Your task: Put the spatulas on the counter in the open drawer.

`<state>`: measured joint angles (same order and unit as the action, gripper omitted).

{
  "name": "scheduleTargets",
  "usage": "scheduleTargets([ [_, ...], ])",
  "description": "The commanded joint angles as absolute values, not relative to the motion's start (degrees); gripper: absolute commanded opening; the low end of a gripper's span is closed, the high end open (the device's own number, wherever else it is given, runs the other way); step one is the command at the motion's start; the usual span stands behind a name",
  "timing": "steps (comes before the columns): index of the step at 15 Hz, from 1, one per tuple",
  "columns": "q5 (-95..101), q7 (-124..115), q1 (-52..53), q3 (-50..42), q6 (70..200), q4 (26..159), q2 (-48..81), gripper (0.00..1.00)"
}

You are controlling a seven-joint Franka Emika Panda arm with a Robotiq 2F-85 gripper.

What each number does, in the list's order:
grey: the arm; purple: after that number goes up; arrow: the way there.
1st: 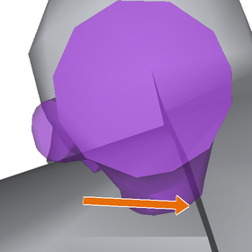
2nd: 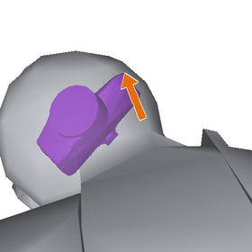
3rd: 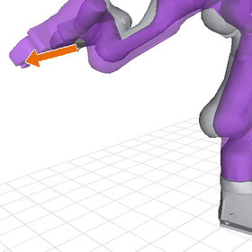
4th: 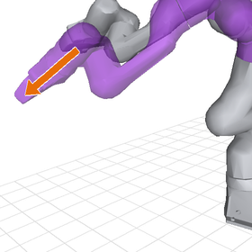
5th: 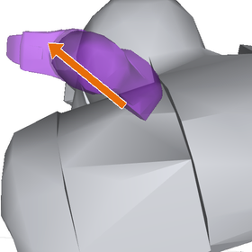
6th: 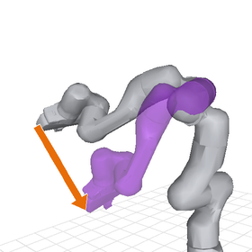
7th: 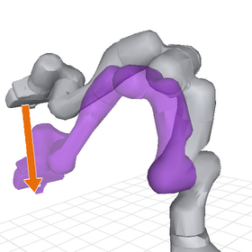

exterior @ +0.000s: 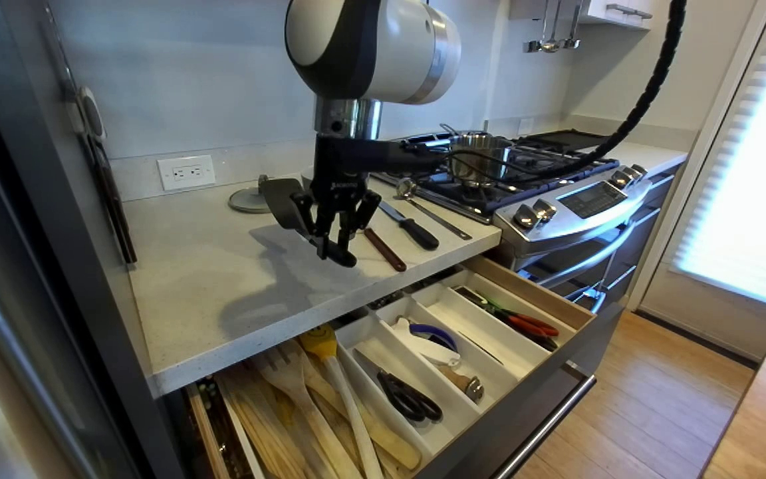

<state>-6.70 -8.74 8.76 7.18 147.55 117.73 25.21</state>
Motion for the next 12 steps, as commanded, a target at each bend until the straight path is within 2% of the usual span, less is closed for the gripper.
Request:
scheduleTargets([
  [1,-13.43,-5.28,6.62,11.32,143.17,127.59,14.57,0.08],
  [7,-24.7,-1.4,7.19,12.4,128.09,135.82,2.12,0.08],
  [12,-26.11,-3.4,7.83,10.37,114.57,139.27,-2.45,0.08],
])
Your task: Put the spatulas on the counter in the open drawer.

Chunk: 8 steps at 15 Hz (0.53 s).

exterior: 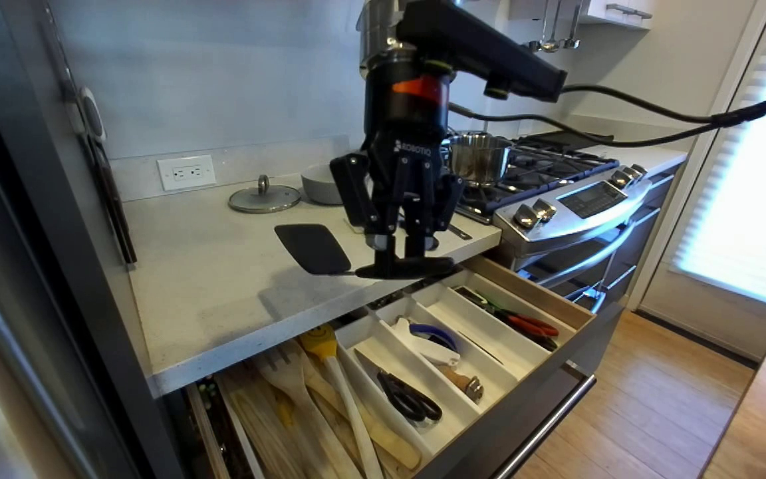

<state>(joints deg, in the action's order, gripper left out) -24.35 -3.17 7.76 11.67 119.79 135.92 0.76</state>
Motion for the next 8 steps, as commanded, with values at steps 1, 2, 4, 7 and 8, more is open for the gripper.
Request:
scheduleTargets([
  [1,-26.14,-3.19,7.82,10.05,112.81,139.6,-2.4,0.08],
  [2,-26.06,-3.07,7.73,9.67,111.59,139.82,-1.69,0.08],
  [4,-25.49,-3.46,7.64,9.12,109.83,140.32,-0.4,0.08],
  [7,-24.55,-4.92,7.43,8.36,109.0,140.98,1.73,0.08],
  [8,-24.25,-5.22,7.51,8.24,109.12,140.89,2.8,0.08],
])
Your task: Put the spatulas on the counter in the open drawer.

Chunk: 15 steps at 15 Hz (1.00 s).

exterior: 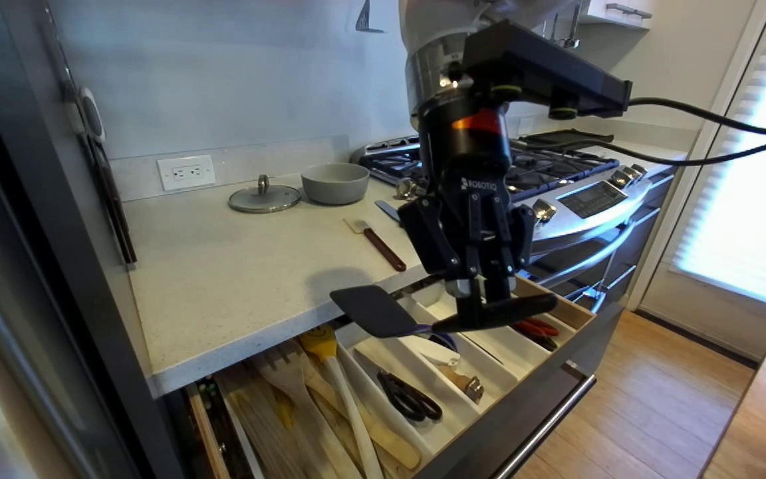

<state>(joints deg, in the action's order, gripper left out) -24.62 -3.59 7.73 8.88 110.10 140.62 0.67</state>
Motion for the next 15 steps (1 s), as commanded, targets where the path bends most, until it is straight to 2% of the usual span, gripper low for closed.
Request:
scheduleTargets([
  [1,-24.11,-5.3,7.64,8.21,109.49,140.68,4.3,0.08],
  [6,-22.61,-6.12,7.68,7.77,112.48,140.02,9.93,0.08],
  [15,-13.57,-7.88,7.96,6.4,131.56,138.63,18.61,0.08],
])
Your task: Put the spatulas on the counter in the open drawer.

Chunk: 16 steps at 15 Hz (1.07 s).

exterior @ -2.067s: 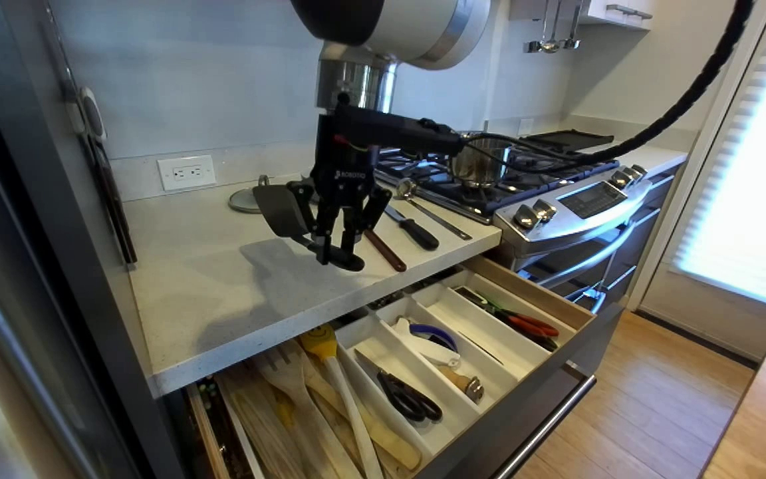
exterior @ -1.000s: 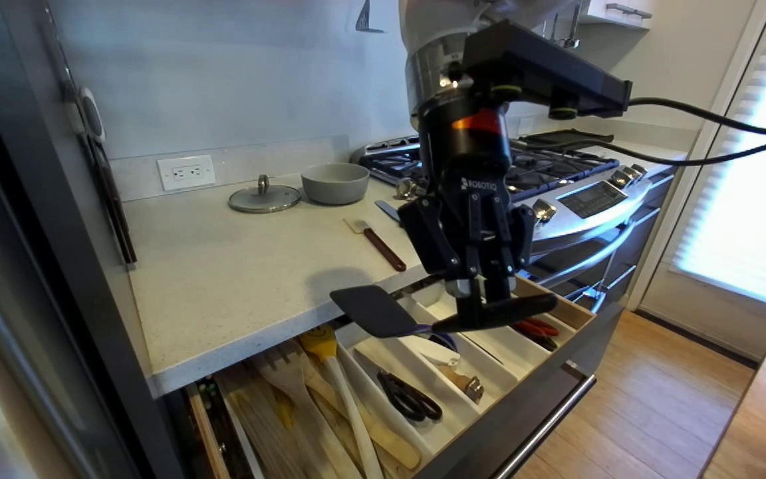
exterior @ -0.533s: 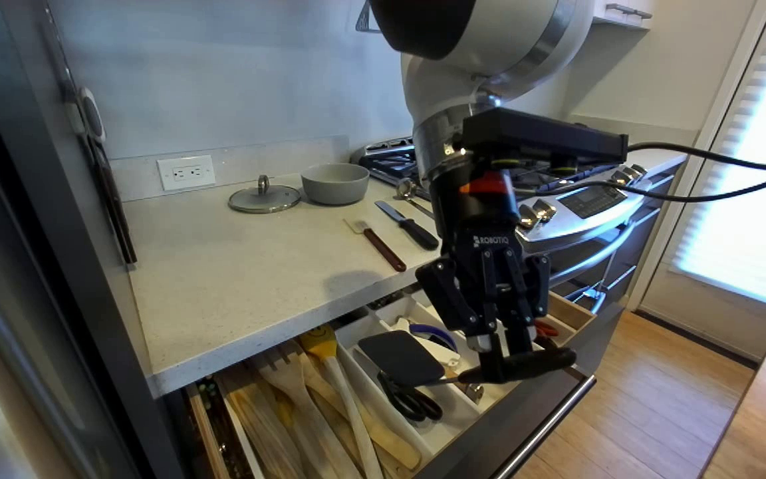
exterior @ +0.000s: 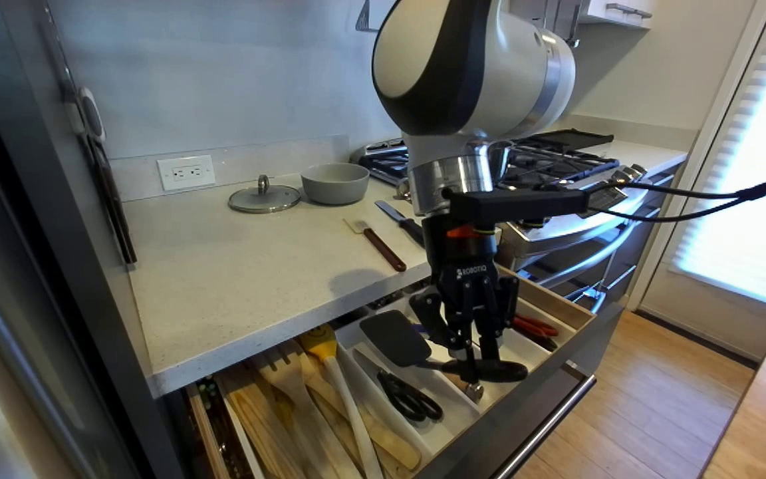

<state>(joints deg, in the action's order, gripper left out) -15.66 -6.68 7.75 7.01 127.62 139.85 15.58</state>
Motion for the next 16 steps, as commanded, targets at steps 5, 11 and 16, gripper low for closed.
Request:
scheduleTargets([
  [5,-11.96,-7.99,8.2,6.09,139.4,136.9,23.21,0.08],
  [11,-9.92,-7.93,8.96,6.05,146.4,134.33,28.8,0.08],
  [16,-9.24,-8.19,9.53,5.85,151.18,132.45,32.54,0.08],
])
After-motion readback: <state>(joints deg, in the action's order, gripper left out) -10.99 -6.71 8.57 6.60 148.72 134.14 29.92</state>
